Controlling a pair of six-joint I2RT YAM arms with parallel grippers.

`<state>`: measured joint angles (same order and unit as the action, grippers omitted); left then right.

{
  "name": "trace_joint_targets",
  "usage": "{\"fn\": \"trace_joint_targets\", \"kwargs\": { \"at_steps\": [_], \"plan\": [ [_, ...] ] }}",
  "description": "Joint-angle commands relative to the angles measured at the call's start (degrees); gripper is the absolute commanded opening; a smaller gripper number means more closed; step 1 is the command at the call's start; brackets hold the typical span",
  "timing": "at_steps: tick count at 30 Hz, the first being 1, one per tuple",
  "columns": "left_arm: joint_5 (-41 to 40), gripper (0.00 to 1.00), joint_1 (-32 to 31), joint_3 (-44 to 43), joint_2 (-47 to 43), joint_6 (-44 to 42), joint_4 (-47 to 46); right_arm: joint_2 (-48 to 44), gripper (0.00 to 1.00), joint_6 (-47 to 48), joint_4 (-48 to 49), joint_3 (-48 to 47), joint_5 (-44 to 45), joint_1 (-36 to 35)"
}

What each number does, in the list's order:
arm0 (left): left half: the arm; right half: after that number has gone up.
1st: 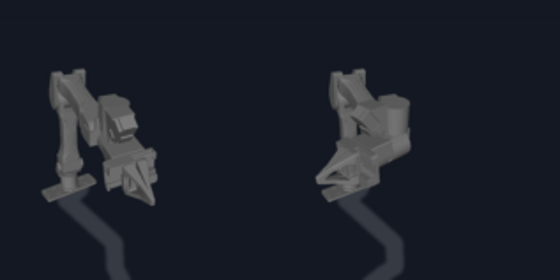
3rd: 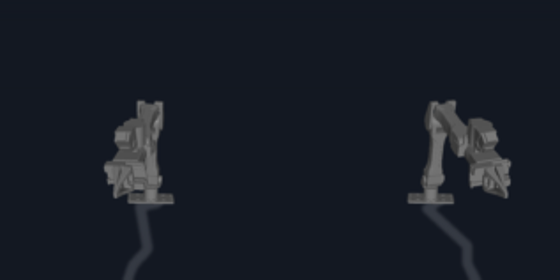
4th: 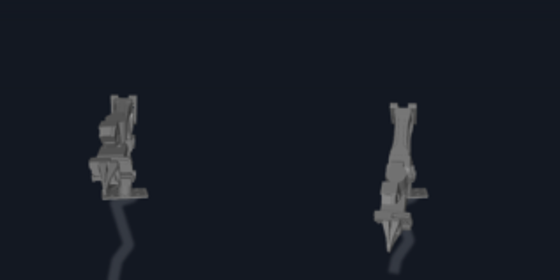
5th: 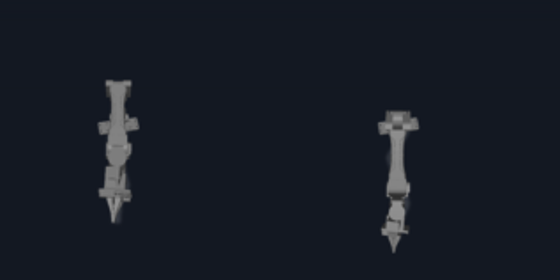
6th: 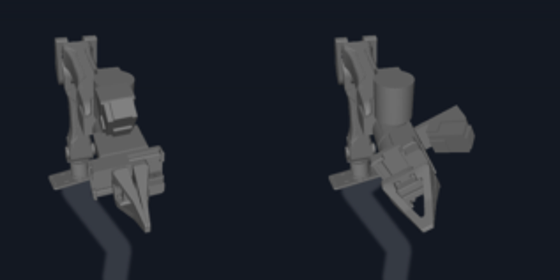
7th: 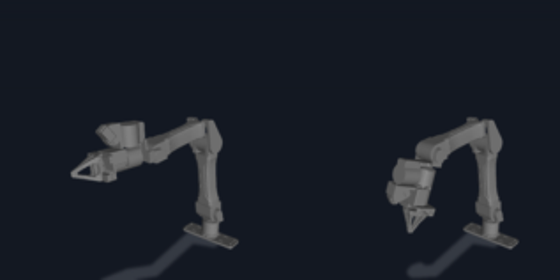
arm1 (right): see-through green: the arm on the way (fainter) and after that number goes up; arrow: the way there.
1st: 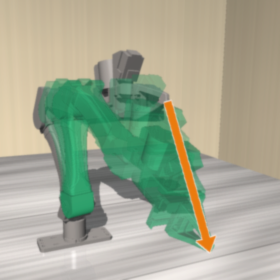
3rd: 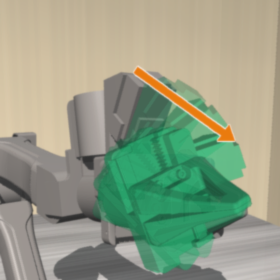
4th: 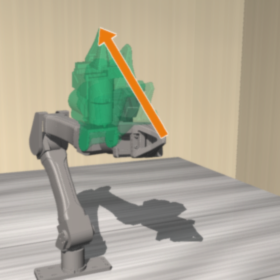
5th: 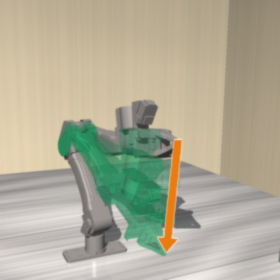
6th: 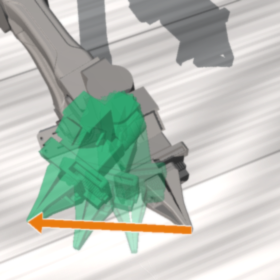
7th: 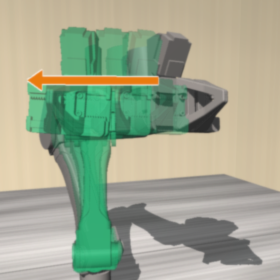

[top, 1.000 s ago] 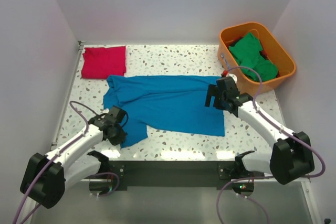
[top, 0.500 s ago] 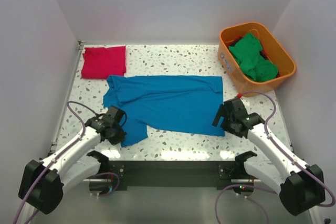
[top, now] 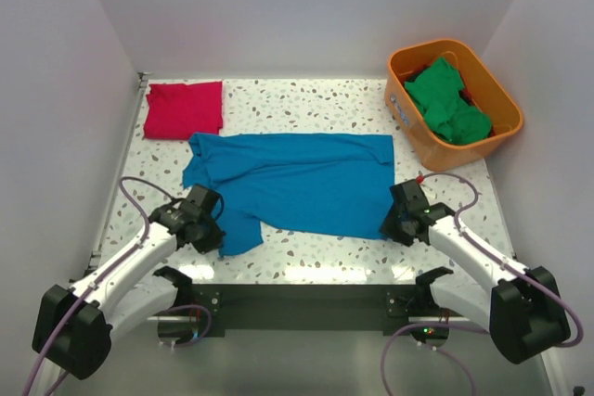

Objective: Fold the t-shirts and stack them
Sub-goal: Fold the tshirt

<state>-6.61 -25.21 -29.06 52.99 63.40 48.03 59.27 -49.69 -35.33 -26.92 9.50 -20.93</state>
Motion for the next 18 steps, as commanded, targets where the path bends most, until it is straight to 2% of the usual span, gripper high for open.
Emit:
{"fn": "trace_joint_targets", "kwargs": {
  "at_steps": [1, 3, 4, 7, 18],
  "plan": [
    [0.0, 0.0, -0.3, -3.9, -0.2, -1.0, -1.5, 2.5, 0.37, -1.5, 6.7, 1.3, -0.2, 0.0],
    [-1.3, 0.0, -0.3, -5.5, -0.3, -1.3, -1.2, 2.7, 0.28, -1.0, 6.9, 1.0, 0.0, 0.0],
    [-1.3, 0.0, -0.3, -6.1, -0.2, -1.5, -1.4, 2.6, 0.16, -0.6, 6.9, 0.6, -0.3, 0.0],
    [-0.3, 0.0, -0.3, -8.0, 1.1, -2.8, -2.2, 1.6, 0.0, 0.9, 6.2, -0.8, -0.5, 0.0],
    [-3.2, 0.0, 0.4, -16.8, 8.0, -5.9, -5.3, 6.9, 0.0, 7.2, 3.3, -11.6, -0.6, 0.0]
  ]
}}
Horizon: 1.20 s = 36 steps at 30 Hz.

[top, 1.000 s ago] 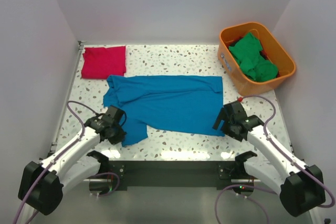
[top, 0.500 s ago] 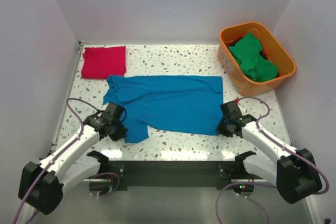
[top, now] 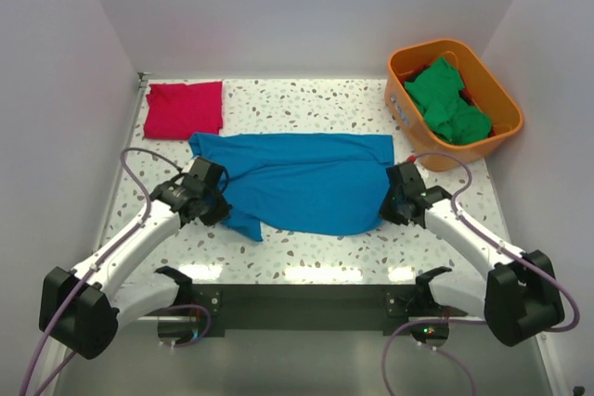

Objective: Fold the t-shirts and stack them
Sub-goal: Fold the tshirt

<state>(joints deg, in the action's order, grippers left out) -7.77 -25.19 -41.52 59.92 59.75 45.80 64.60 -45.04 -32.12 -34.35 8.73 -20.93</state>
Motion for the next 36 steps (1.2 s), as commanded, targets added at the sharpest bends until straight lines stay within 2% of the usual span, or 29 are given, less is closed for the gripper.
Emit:
{"fn": "trace_joint_targets", "kwargs": {
  "at_steps": [1, 10, 23, 36],
  "plan": [
    [-2.0, 0.0, 0.8, -4.9, 1.5, -2.6, -3.6, 2.4, 0.0, 3.5, 0.3, -5.6, 0.0, 0.0],
    [2.3, 0.0, 11.6, -10.0, 8.2, -9.2, -10.0, 10.9, 0.0, 7.1, 0.5, -15.1, 1.4, 1.7],
    [-2.5, 0.0, 13.6, -21.8, 19.6, -11.8, -11.4, 21.3, 0.0, 11.6, -0.2, -24.6, 0.8, 6.0],
    [-5.7, 0.0, 17.0, -23.9, 22.2, -13.2, -13.5, 29.0, 0.0, 14.3, -0.4, -33.8, 1.9, 7.8]
  ]
}}
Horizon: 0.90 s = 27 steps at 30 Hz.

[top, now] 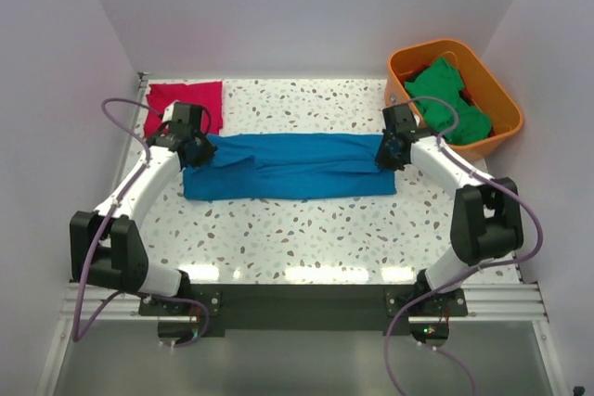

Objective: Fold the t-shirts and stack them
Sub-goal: Fold the tshirt

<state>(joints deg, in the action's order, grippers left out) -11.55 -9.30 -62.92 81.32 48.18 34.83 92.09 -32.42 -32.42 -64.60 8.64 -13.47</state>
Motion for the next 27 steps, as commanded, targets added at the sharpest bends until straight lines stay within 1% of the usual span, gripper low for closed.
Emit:
{"fn": "trace_joint_targets", "kwargs": {
  "at_steps": [1, 7, 10, 11, 12, 13, 14, 16, 17, 18, 19, 20, 21, 22, 23, 24, 25, 26, 27],
  "plan": [
    [-1.9, 0.0, 1.4, -2.5, 0.9, -1.7, -2.7, 2.0, 0.0, 1.8, -0.3, -4.1, 1.8, 0.6],
    [-2.6, 0.0, 3.7, -3.0, 3.0, -2.8, -4.1, 4.2, 0.0, 1.9, -0.2, -6.2, 2.0, 1.0],
    [-1.3, 0.0, 4.3, -4.7, 5.9, -4.8, -6.1, 5.6, 0.01, 1.8, -0.2, -7.3, 2.6, 1.2],
    [-1.3, 0.01, 4.4, -6.2, 8.2, -5.2, -6.3, 6.7, 0.01, 1.8, -0.2, -7.6, 2.8, 1.2],
    [-1.1, 0.12, 4.4, -7.3, 9.6, -5.5, -5.9, 7.2, 0.03, 1.8, -0.2, -8.3, 2.8, 1.3],
    [-0.9, 0.18, 4.5, -8.4, 12.3, -6.1, -5.3, 7.8, 0.05, 1.8, -0.2, -8.8, 2.9, 1.3],
    [-1.0, 0.18, 4.6, -10.5, 13.7, -6.3, -4.2, 9.4, 0.08, 1.7, -0.2, -9.3, 3.1, 1.3],
    [-3.5, 0.32, 4.8, -12.6, 15.7, -6.0, -3.2, 11.1, 0.12, 1.8, -0.9, -11.4, 4.3, 1.3],
    [-3.8, 0.42, 5.5, -15.1, 17.2, -5.9, -1.6, 11.9, 0.17, 1.9, -2.5, -12.6, 4.4, 1.3],
    [-5.7, 0.73, 5.7, -16.3, 17.7, -5.8, -1.3, 12.8, 0.33, 2.5, -3.2, -14.6, 4.4, 1.3],
    [-7.1, 0.85, 5.9, -17.4, 17.8, -5.3, -0.7, 12.8, 0.39, 2.8, -3.8, -15.2, 4.1, 1.3],
    [-8.0, 0.96, 6.0, -19.5, 17.6, -5.0, 1.1, 12.5, 0.49, 3.1, -3.9, -15.6, 3.8, 1.3],
    [-8.5, 1.0, 6.0, -20.2, 17.4, -5.0, 1.7, 10.9, 0.56, 3.6, -3.8, -15.5, 3.7, 1.3],
    [-7.9, 1.0, 6.0, -19.5, 15.6, -5.2, 1.7, 9.9, 0.65, 3.9, -3.6, -15.1, 3.4, 1.3],
    [-5.5, 1.0, 5.9, -18.3, 14.3, -5.5, 0.6, 8.4, 0.9, 4.5, -3.0, -14.6, 3.0, 1.2],
    [-3.8, 1.0, 5.9, -16.5, 12.8, -5.7, -0.5, 7.1, 0.99, 4.7, -2.7, -12.9, 2.7, 1.1],
    [-2.3, 1.0, 5.9, -14.4, 9.6, -5.8, -1.8, 3.9, 0.99, 4.8, -2.2, -11.6, 2.1, 0.9],
    [-0.7, 1.0, 5.5, -9.7, 8.1, -5.9, -4.3, 2.4, 0.99, 4.9, -0.6, -10.2, 0.1, 0.8],
    [1.6, 1.0, 5.3, -7.2, 6.6, -5.9, -5.6, 1.0, 0.99, 4.9, 0.4, -6.8, -1.2, 0.2]
  ]
}}
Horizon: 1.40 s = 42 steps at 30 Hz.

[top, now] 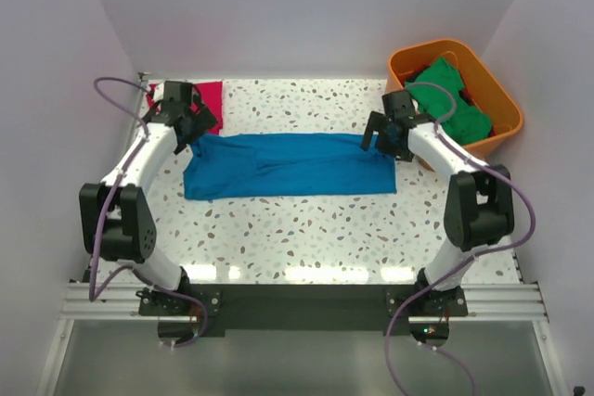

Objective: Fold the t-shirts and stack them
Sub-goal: Fold the tshirt

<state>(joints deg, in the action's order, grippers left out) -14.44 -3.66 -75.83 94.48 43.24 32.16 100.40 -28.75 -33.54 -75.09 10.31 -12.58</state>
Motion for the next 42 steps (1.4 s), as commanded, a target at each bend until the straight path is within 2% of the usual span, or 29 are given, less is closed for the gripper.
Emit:
{"fn": "trace_joint_targets", "kwargs": {
  "at_steps": [1, 2, 6, 14, 17, 20, 23, 27, 30, 33, 35, 36, 37, 38, 40, 42],
  "plan": [
    [5.4, 1.0, -0.8, 7.9, -7.8, -0.5, -3.9, -10.0, 0.99, 1.3, 2.9, 5.3, -4.4, -1.1],
    [6.9, 1.0, -2.0, 11.9, -9.8, -0.4, -5.7, -10.9, 0.99, 1.2, 4.9, 6.8, -6.6, -1.6],
    [9.6, 1.0, -4.2, 17.3, -9.5, -0.3, -9.4, -10.7, 0.99, 3.3, 7.4, 8.5, -7.5, -5.2],
    [12.8, 1.0, -5.5, 14.8, 3.2, 0.5, -12.5, 5.7, 0.98, 5.6, 7.5, -0.9, -8.3, -6.5],
    [12.3, 1.0, -6.7, 12.8, 7.6, 0.3, -12.5, 7.6, 0.99, 6.7, 5.9, -1.2, -6.1, -7.5],
    [11.7, 1.0, -8.1, 10.7, 11.4, 0.4, -11.6, 6.0, 0.99, 4.7, 7.6, 5.5, -6.6, -7.6],
    [11.4, 1.0, -10.3, 8.9, 14.3, 0.1, -11.7, 1.2, 0.99, 0.7, 9.0, 18.0, -6.5, -8.9],
    [12.6, 1.0, -12.9, 4.2, 19.0, -1.4, -12.5, -8.2, 0.99, -3.7, 8.1, 29.4, -6.4, -12.7],
    [13.8, 1.0, -15.1, -3.2, 24.9, -3.2, -12.2, -16.6, 0.98, -8.5, 7.3, 37.0, -7.6, -18.3],
    [14.2, 1.0, -16.8, -14.3, 33.2, -4.5, -10.5, -23.7, 0.99, -14.5, 7.7, 42.0, -10.2, -26.6],
    [16.7, 1.0, -17.1, -25.3, 40.9, -4.9, -8.1, -26.2, 0.99, -17.1, 11.0, 43.5, -13.7, -33.2],
    [17.1, 1.0, -17.1, -29.9, 43.8, -5.2, -6.9, -26.5, 0.99, -18.4, 12.5, 44.1, -15.1, -35.3],
    [17.9, 1.0, -16.9, -40.1, 50.1, -6.2, -4.8, -26.5, 0.99, -18.8, 14.0, 44.1, -16.9, -37.5],
    [18.6, 1.0, -16.7, -45.5, 53.4, -6.3, -3.9, -26.0, 0.99, -18.4, 17.2, 43.6, -18.0, -39.7],
    [23.6, 1.0, -16.0, -58.5, 61.8, -5.8, -4.3, -22.8, 0.99, -16.0, 21.3, 41.1, -20.8, -45.4],
    [29.0, 1.0, -15.5, -61.5, 64.7, -4.3, -7.1, -17.7, 0.99, -13.3, 23.4, 37.4, -22.8, -49.0]
  ]
}}
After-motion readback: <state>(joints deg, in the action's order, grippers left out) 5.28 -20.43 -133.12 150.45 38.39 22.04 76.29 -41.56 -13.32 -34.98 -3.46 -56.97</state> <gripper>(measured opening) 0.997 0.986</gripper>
